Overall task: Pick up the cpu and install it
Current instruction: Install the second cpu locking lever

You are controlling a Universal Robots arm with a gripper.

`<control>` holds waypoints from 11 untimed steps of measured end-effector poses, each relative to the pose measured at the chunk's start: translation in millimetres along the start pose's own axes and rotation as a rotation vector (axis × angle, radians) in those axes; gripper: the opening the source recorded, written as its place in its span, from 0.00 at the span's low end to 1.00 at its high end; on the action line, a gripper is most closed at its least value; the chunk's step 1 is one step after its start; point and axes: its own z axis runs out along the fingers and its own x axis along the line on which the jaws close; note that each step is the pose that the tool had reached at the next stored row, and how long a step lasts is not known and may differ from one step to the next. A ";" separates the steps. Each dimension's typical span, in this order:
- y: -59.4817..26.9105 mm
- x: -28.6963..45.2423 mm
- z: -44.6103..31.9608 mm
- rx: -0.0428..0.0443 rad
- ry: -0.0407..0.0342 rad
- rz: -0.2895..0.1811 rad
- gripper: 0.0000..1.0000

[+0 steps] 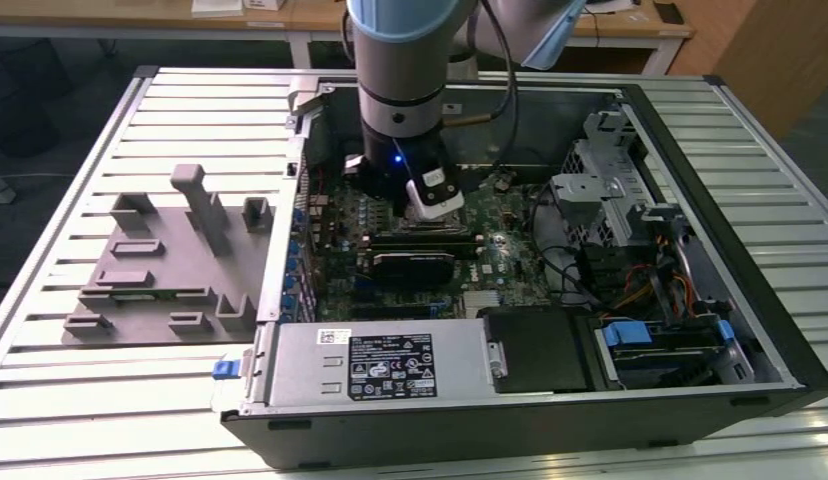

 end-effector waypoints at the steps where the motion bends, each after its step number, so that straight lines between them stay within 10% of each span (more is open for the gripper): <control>1: 1.3 -1.7 0.3 0.0020 -0.0005 0.001 0.11; 11: 17.3 -11.4 4.0 0.0301 -0.0051 0.005 0.11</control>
